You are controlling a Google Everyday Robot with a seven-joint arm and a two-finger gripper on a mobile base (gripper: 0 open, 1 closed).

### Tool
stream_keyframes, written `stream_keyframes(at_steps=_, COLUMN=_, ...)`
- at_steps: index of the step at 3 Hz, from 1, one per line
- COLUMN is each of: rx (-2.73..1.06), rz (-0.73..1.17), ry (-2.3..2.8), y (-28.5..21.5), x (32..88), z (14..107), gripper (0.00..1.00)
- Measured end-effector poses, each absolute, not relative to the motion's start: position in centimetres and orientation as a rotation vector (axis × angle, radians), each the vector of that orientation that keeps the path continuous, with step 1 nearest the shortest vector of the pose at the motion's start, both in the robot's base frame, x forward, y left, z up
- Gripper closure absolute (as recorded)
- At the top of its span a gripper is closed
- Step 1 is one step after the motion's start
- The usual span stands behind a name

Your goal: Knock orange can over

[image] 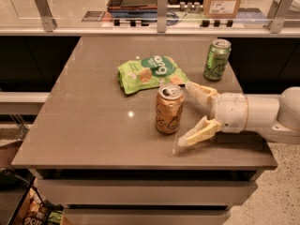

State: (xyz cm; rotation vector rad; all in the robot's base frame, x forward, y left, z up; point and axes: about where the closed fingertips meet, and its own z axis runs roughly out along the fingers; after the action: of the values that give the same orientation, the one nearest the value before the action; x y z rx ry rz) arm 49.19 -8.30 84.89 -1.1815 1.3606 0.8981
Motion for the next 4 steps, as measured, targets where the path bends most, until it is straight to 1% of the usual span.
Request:
stream_keyframes(at_steps=2, rx=-1.226, rz=0.847, ry=1.375, y=-7.6, x=49.5, z=88.3, gripper=0.0)
stream_keyframes(at_steps=4, rx=-1.224, rz=0.869, ry=1.36, y=-6.7, x=49.0, z=88.5, gripper=0.0)
